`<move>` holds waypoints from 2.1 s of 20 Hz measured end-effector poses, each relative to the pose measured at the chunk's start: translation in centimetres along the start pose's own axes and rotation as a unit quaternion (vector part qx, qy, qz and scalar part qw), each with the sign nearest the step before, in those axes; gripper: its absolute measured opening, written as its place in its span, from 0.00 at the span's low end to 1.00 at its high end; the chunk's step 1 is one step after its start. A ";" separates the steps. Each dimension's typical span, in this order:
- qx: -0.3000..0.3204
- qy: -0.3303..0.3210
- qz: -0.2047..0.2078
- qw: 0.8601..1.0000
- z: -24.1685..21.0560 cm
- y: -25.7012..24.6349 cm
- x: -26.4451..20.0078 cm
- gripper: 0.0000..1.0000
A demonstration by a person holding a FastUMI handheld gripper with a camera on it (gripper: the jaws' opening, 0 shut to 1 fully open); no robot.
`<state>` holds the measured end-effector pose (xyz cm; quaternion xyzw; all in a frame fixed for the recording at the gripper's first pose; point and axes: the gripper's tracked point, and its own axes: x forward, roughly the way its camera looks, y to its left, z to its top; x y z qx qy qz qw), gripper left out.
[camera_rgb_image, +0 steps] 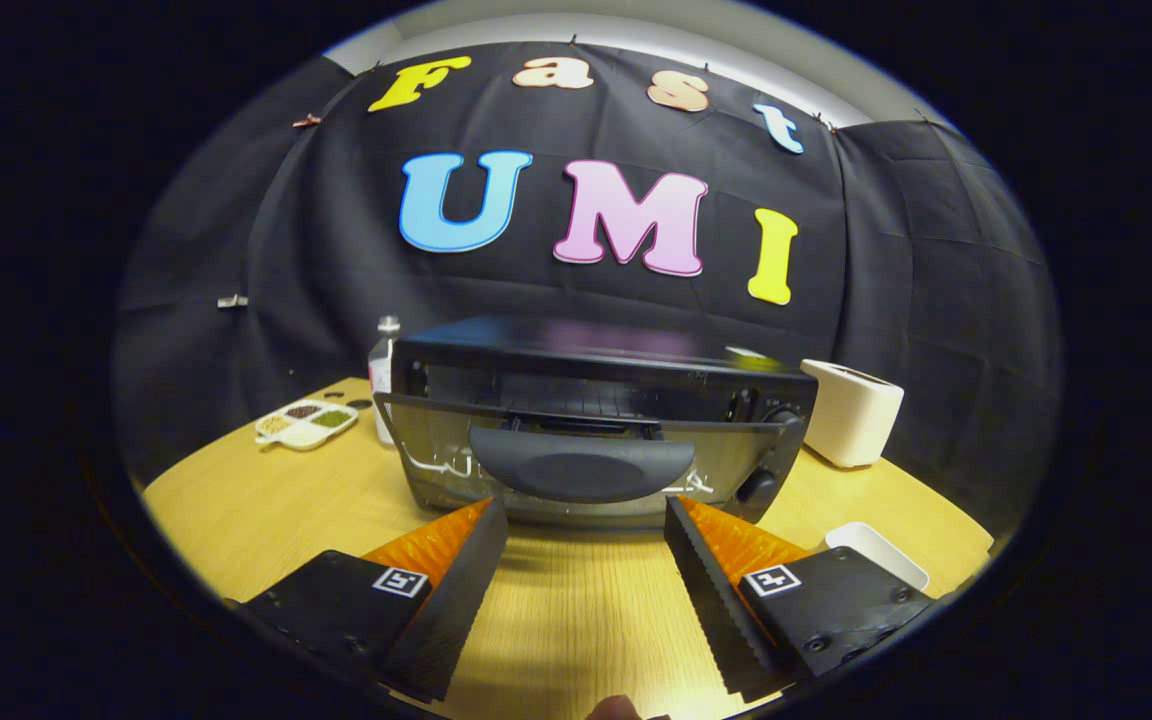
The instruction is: Open the toaster oven, put the food inside, and close the toaster oven door.
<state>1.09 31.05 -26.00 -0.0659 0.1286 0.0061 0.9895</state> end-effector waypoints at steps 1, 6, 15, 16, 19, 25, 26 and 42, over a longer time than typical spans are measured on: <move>0.002 -0.008 0.001 1.000 0.8 -0.2 0.3 0.98; 0.018 -0.027 0.003 0.999 2.8 -1.1 1.2 0.98; 0.036 -0.066 0.035 0.997 6.5 -5.4 -4.3 0.98; 0.035 -0.070 0.035 0.996 7.0 -6.4 -4.9 0.98; 0.029 -0.074 0.044 0.996 9.1 -9.1 -6.3 0.98; 0.034 -0.088 0.036 0.995 14.4 -15.7 -7.5 0.98; 0.042 -0.090 0.039 0.994 15.0 -16.5 -7.8 0.98; 0.038 -0.114 0.019 0.993 16.7 -24.0 -8.9 0.97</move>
